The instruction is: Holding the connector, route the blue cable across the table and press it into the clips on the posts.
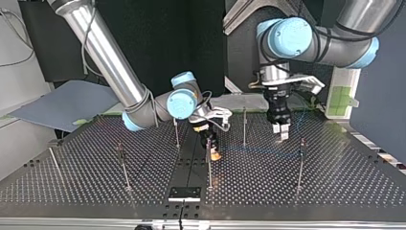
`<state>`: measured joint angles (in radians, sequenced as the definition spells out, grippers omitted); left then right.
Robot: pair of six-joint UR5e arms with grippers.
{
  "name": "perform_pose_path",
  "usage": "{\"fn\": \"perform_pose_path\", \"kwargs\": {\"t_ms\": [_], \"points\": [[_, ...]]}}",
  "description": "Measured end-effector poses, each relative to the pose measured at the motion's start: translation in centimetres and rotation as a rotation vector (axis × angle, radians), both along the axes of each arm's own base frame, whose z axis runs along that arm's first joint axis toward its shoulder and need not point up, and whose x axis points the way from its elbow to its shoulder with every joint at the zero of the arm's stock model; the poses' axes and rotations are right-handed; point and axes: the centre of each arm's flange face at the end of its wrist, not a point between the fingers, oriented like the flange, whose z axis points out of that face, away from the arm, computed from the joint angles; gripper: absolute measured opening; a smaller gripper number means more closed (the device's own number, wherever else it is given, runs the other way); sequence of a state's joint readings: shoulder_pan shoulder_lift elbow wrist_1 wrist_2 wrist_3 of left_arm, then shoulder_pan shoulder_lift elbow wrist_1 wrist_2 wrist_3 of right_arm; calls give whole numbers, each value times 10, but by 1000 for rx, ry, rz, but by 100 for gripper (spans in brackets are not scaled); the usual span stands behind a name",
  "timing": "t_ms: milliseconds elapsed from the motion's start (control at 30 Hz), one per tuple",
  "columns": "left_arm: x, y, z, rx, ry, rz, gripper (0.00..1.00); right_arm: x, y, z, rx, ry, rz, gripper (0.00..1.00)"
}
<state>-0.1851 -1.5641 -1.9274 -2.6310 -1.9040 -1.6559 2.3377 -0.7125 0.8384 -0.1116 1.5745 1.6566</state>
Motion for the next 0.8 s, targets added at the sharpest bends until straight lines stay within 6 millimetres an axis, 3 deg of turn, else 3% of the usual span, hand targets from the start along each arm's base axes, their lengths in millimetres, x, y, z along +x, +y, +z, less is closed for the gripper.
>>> {"fn": "perform_pose_path", "kwargs": {"t_ms": [633, 800], "points": [[31, -80, -7, 147, 35, 0, 100, -11, -5, -3, 34, 44, -11, 0], [48, -81, -14, 201, 66, 17, 100, -15, -7, 0, 34, 48, -17, 0]]}}
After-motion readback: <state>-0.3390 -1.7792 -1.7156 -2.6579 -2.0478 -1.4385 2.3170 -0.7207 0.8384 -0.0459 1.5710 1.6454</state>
